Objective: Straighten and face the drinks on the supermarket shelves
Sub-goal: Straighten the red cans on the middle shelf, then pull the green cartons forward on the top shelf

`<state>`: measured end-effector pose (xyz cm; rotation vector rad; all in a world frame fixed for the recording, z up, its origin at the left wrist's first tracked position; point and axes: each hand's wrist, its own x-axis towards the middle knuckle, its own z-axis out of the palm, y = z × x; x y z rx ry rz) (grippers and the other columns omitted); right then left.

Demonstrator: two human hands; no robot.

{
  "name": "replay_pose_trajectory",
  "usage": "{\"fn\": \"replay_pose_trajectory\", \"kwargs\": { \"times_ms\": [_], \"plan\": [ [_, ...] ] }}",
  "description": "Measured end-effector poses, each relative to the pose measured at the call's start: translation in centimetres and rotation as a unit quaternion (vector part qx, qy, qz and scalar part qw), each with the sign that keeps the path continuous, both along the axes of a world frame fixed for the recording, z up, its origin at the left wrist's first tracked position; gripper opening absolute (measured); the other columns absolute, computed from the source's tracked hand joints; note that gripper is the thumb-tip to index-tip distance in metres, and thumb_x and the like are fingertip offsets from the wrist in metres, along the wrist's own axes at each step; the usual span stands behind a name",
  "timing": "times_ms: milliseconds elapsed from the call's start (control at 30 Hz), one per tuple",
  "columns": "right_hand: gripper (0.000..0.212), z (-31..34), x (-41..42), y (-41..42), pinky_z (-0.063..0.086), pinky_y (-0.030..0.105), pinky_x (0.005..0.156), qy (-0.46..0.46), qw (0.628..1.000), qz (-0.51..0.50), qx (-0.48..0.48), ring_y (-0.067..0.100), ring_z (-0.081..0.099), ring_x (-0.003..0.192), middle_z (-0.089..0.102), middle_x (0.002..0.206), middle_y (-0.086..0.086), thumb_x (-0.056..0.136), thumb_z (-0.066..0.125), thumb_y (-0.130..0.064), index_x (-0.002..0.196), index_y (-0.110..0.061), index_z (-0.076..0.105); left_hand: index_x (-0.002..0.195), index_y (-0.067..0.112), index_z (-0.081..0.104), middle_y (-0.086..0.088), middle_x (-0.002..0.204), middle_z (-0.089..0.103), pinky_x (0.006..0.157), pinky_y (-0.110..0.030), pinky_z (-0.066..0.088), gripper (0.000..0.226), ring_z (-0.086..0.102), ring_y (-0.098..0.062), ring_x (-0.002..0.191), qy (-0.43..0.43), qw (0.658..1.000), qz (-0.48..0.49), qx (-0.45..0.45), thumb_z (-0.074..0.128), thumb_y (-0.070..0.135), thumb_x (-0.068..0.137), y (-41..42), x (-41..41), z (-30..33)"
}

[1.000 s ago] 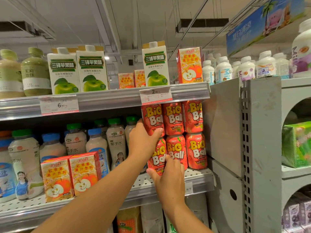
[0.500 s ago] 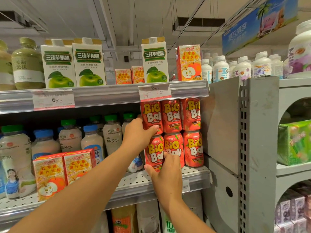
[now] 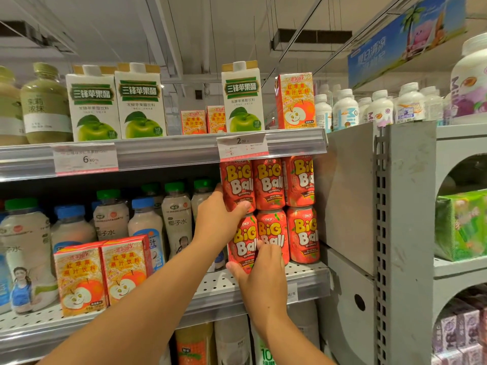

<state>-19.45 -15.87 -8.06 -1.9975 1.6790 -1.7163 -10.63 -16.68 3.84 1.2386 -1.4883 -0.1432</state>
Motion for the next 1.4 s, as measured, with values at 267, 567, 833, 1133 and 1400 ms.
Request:
{"fn": "replay_pose_trajectory", "kwargs": {
  "times_ms": [267,567,833,1133,1400],
  "plan": [
    [0.075,0.2,0.0,0.2,0.042,0.025,0.095,0.003,1.0,0.01,0.022,0.014,0.041,0.117,0.043,0.124,-0.005,0.082,0.065,-0.057,0.139,-0.017,0.038,0.147,0.02,0.027,0.001,0.135,0.046,0.089,-0.021,0.032,0.072,0.047,-0.012,0.118,-0.119,0.991,0.059,-0.017,0.062,0.045,0.089,3.4,0.7,0.6],
    [0.037,3.3,-2.7,3.0,0.041,0.028,0.094,0.008,0.988,0.098,-0.121,0.014,0.048,0.112,0.048,0.115,-0.009,0.088,0.067,-0.016,0.123,-0.016,0.054,0.121,0.007,0.063,-0.01,0.115,0.063,0.083,-0.042,0.053,0.043,0.06,-0.03,0.106,-0.456,0.838,0.156,-0.255,0.07,0.016,0.08,10.3,6.8,5.7],
    [0.051,17.5,-2.5,3.1,0.025,0.041,0.115,0.236,0.939,0.014,-0.249,0.026,0.028,0.139,0.038,0.149,0.008,0.093,0.054,-0.021,0.142,-0.017,0.044,0.149,0.015,0.032,-0.017,0.158,0.019,0.116,-0.049,0.013,0.072,0.014,-0.035,0.146,-0.529,0.774,0.302,-0.174,0.061,0.036,0.086,9.3,12.5,7.0],
    [0.046,18.4,-2.9,1.4,0.028,0.048,0.109,0.308,0.913,-0.053,-0.263,0.029,0.035,0.135,0.045,0.145,0.005,0.095,0.048,-0.034,0.139,-0.023,0.049,0.135,0.018,0.056,-0.018,0.141,0.049,0.103,-0.053,0.038,0.048,0.046,-0.04,0.129,-0.489,0.803,0.278,-0.198,0.062,0.033,0.09,9.1,12.5,7.7],
    [0.069,27.5,-3.9,1.0,0.05,0.043,0.092,0.017,0.991,0.012,-0.135,0.022,0.047,0.115,0.046,0.126,0.004,0.078,0.072,-0.049,0.131,-0.017,0.04,0.119,0.017,0.068,-0.017,0.119,0.064,0.079,-0.048,0.048,0.035,0.06,-0.039,0.098,-0.509,0.793,0.279,-0.185,0.071,0.024,0.085,9.1,12.3,9.5]
  ]
}}
